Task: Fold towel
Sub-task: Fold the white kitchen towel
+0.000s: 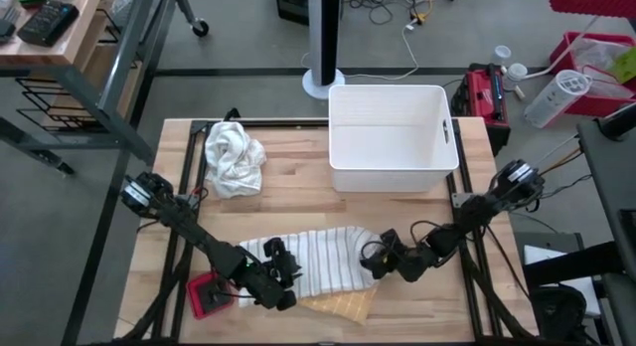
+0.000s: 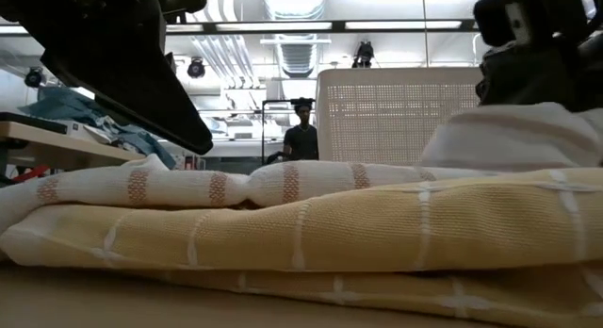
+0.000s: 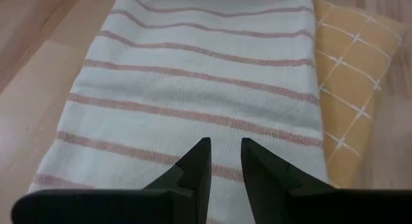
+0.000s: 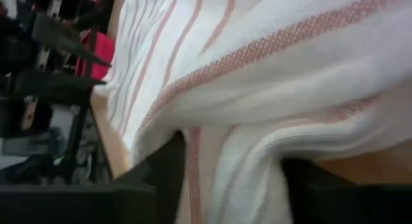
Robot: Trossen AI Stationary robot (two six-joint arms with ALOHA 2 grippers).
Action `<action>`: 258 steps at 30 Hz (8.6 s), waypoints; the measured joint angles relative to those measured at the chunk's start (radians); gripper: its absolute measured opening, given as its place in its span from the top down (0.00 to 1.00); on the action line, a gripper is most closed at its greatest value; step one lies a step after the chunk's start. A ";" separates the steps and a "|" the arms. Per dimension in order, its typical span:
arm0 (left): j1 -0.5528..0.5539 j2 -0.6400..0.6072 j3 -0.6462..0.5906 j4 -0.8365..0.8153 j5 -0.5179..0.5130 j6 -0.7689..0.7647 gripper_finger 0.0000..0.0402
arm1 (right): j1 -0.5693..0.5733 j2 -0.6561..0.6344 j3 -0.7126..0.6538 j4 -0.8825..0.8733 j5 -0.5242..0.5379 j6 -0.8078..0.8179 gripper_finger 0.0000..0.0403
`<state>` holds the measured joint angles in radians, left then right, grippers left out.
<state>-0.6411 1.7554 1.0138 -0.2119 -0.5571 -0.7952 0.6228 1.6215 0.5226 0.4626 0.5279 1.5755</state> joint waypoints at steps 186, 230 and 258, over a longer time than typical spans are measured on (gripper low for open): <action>-0.111 0.122 0.076 -0.133 0.236 -0.063 0.81 | 0.071 0.720 1.487 -1.577 -0.100 -0.492 0.83; -0.002 0.005 -0.043 -0.188 0.041 -0.059 0.81 | 0.007 0.429 0.925 -1.058 0.283 -0.479 1.00; -0.008 -0.030 -0.078 -0.261 0.055 -0.209 0.81 | 0.014 0.303 0.825 -1.058 0.159 -0.461 1.00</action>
<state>-0.6488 1.7253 0.9360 -0.4727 -0.5018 -1.0039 0.6373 1.9245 1.3471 -0.5950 0.6871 1.1145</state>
